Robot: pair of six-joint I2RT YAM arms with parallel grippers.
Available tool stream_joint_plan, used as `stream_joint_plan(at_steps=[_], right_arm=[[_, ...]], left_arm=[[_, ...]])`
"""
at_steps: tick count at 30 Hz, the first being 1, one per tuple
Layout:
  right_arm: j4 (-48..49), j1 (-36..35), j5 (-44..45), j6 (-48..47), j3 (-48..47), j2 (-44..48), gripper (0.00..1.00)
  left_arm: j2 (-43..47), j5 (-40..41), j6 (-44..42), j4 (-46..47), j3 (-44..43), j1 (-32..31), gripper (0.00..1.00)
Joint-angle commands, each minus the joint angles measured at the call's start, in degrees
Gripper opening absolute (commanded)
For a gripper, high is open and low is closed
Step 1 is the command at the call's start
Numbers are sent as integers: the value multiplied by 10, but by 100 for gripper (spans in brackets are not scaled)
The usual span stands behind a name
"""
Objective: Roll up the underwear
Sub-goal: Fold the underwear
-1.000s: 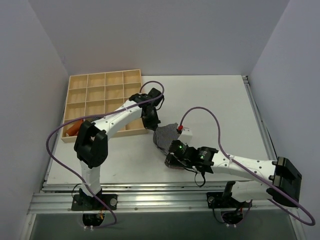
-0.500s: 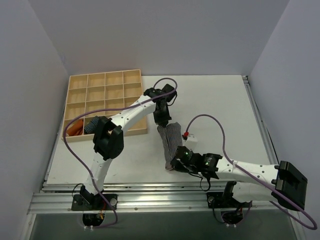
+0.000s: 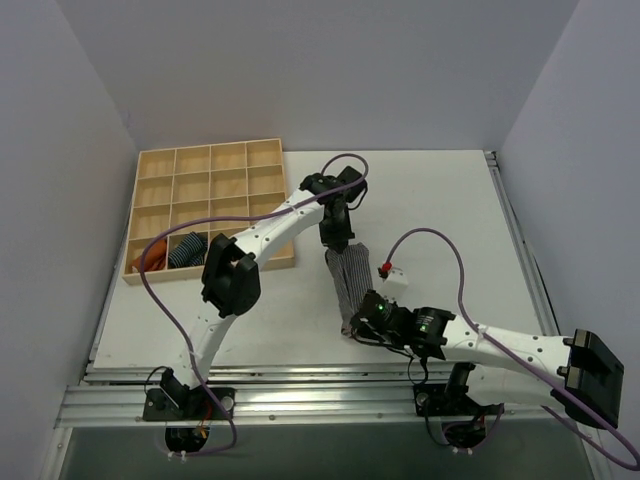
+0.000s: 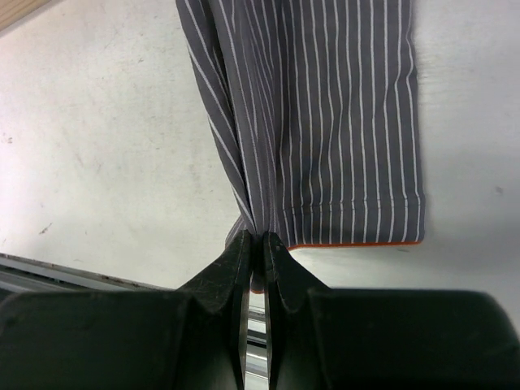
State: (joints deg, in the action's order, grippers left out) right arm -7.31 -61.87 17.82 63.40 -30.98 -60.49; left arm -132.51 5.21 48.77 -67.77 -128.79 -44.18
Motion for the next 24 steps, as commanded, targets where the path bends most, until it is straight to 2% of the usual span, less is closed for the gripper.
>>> stream_joint_plan(at_steps=[1,6,12,15,20,24], right_arm=[[-52,4,46,30,3,15,0],[-56,7,53,47,23,27,0],[-30,9,26,-20,-10,-26,0],[-12,3,16,-43,-40,-67,0],[21,-19,10,-46,-80,-127,0],[51,-72,9,-35,-121,-192,0]], left_arm=[[-13,-13,-10,-4,-30,-3,2],[-23,-42,-26,30,-30,-6,2],[-22,36,-24,-53,-47,-1,2],[3,45,-30,-60,-10,8,2],[92,62,-41,-30,131,35,2],[156,73,-54,-11,237,63,2]])
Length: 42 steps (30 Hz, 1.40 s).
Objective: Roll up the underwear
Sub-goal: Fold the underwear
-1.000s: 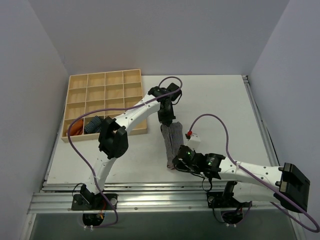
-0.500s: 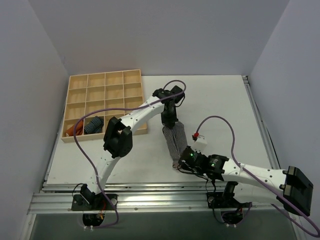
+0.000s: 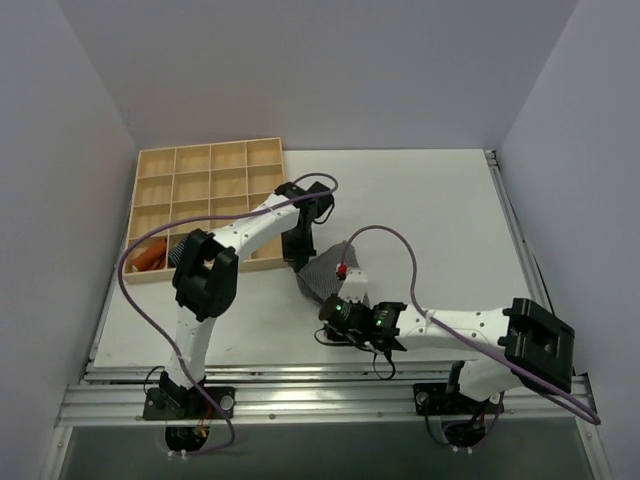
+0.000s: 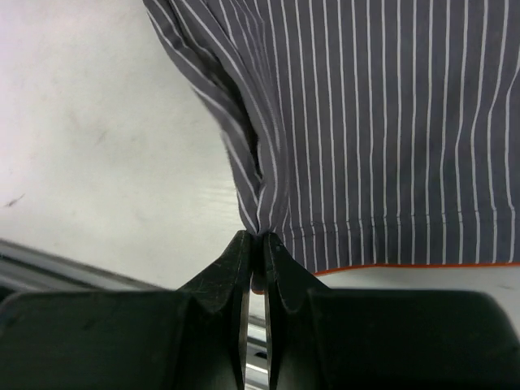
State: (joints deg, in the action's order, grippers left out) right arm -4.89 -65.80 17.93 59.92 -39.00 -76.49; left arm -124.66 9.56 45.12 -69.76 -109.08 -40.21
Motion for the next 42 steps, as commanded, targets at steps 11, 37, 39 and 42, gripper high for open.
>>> stream_joint_plan(at_steps=[11,37,39,42], right_arm=[[51,-25,-3,-26,-66,-61,0],[69,205,-89,-126,73,53,0],[66,214,-99,-141,71,54,0],[56,226,-106,-161,60,46,0]], left_arm=[[102,-26,-33,61,59,43,2],[-178,-23,-21,-13,-310,7,2],[-172,-47,-41,16,-301,8,2],[-160,-62,-50,59,-289,14,2]])
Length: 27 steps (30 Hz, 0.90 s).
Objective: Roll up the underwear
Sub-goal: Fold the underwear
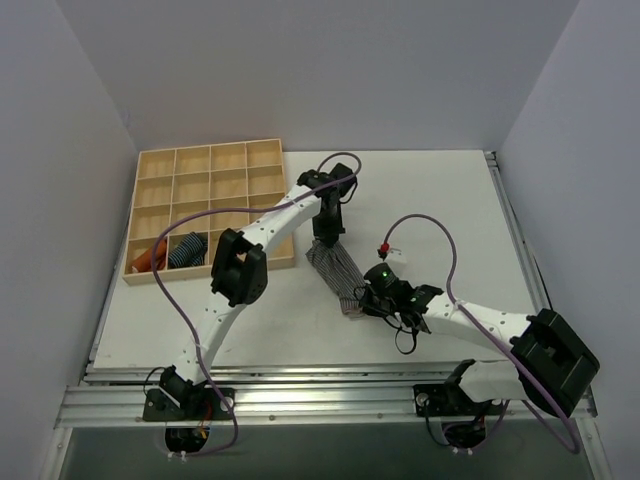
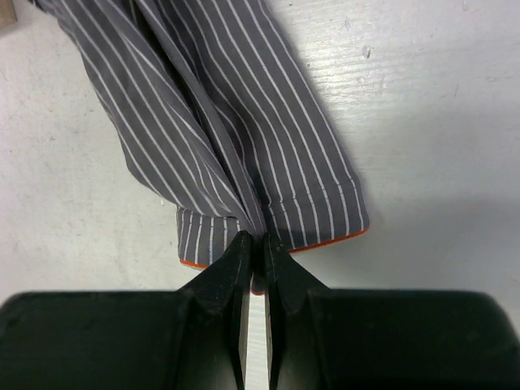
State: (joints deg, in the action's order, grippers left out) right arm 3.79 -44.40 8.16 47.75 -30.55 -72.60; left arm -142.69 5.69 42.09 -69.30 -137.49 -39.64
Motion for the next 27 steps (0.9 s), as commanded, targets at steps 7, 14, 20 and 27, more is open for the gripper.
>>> stream_joint_plan(at_steps=[7,14,20,27], right_arm=[[-70,38,-13,-114,-79,-19,0],[-47,41,-71,-140,-92,-30,0],[-36,41,-75,-134,-75,-30,0],[-26,41,-91,-133,-75,-29,0]], left_arm=[[31,-57,-36,88,-1,24,2],[22,-48,-41,35,-35,38,27],[39,-57,-54,40,-52,47,33],[22,-204,-53,119,-71,45,25]])
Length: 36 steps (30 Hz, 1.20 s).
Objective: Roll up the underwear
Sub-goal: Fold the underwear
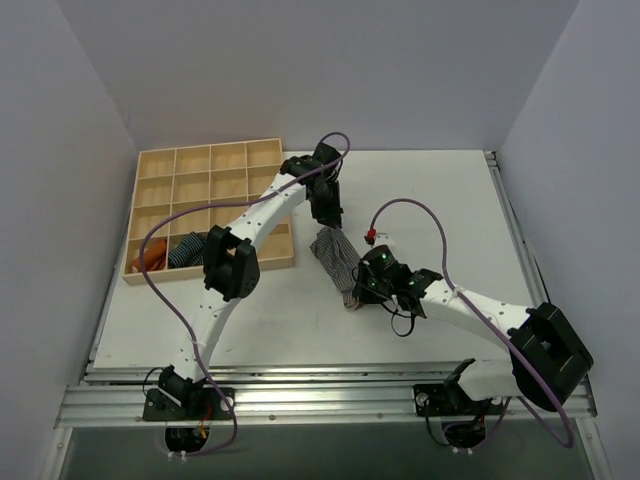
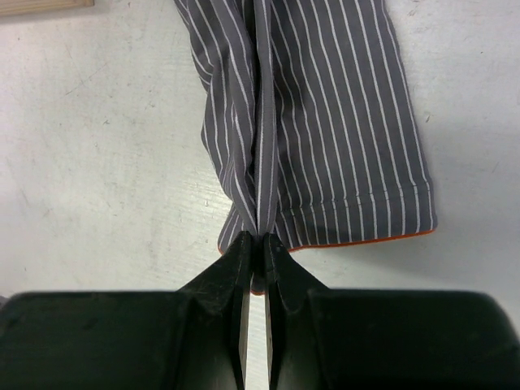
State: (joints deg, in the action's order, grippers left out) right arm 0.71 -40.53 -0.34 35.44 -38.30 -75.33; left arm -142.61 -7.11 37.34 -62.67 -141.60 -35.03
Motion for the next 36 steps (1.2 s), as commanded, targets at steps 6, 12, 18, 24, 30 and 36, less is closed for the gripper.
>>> stream_joint_plan(at_steps=[6,12,18,24,30,36], right_arm=[[3,10,2,-2,6,-2,0],[1,22,2,-10,8,-4,0],[1,34,2,-9,11,-2,0],[-4,41,2,-11,15,3,0],[-4,51,13,-13,16,7,0],[-23,63,24,-17,16,12,0]], left_arm=[[1,-141,-35,94,-28,-16,22],[-44,-183,-32,78,-36,-23,16],[-33,-171,-67,97,47,-50,7],[-26,-167,-85,110,100,-64,2],[-22,-163,-107,117,138,-72,2],[-6,-152,-111,137,193,-77,2]])
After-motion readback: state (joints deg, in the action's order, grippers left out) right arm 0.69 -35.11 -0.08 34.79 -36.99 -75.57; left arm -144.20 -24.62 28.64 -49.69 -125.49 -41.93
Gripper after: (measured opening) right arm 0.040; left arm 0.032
